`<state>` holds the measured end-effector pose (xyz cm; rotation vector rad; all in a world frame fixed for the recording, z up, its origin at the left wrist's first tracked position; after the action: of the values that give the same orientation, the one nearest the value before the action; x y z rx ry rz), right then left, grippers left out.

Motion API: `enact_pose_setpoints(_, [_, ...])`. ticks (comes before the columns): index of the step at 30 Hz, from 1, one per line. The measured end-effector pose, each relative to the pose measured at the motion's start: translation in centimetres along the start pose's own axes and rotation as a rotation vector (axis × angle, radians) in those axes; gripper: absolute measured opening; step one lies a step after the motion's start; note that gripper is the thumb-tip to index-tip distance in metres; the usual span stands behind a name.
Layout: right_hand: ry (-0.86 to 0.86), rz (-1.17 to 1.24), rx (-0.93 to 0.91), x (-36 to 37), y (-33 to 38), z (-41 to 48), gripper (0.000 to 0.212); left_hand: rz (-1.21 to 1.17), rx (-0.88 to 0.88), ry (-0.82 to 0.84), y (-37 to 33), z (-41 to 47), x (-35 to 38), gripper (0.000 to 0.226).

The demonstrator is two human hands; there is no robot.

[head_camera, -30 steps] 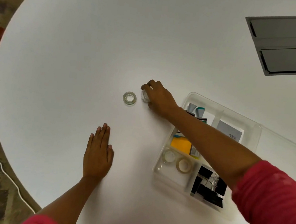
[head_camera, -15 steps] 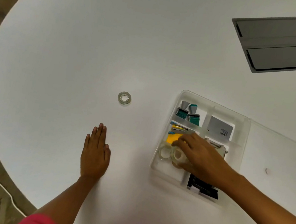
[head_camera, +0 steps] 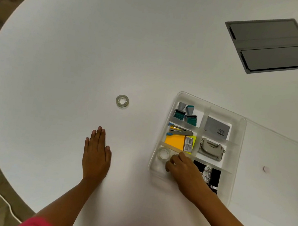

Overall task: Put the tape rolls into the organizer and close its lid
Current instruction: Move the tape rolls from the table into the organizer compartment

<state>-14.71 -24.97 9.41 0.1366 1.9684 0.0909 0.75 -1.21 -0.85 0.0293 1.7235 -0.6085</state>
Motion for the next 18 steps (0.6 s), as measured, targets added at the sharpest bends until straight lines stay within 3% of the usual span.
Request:
enact_pose_setpoints(5, [-0.099,0.076,0.043,-0.9,-0.2,-0.8,0.044,-0.045,-0.064,-0.058,-2.3,1.1,-0.3,0.059])
enact_pose_setpoints(8, [-0.278,0.24,0.12,-1.8,-0.8,-2.0,0.042,-0.076,-0.067,-0.067,-3.8,2.9,-0.8,0.061])
enact_pose_setpoints(12, [-0.564,0.561,0.422,-1.8,-2.6,-4.4,0.024,-0.035,0.013,-0.069,-5.9,6.4,-2.2,0.063])
enact_pose_setpoints(15, [-0.707,0.639,0.643,-0.8,-3.9,-6.8,0.037,-0.107,0.036,-0.009,-6.9,8.9,-3.2,0.068])
enact_pose_setpoints(18, [-0.699,0.578,0.878,0.7,-4.9,-8.8,0.048,-0.153,0.016,0.11,-7.8,10.6,-4.1,0.072])
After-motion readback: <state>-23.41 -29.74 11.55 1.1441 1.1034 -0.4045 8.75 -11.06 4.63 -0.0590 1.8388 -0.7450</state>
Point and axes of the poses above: each hand's wrist, its own z-axis towards the middle knuckle, its own x-axis out of the palm, y = z × x, the point moved 1 cm from there along z, towards the middle knuckle, and after that the axes turned 3 degrees about y, right-handed, at the moved point
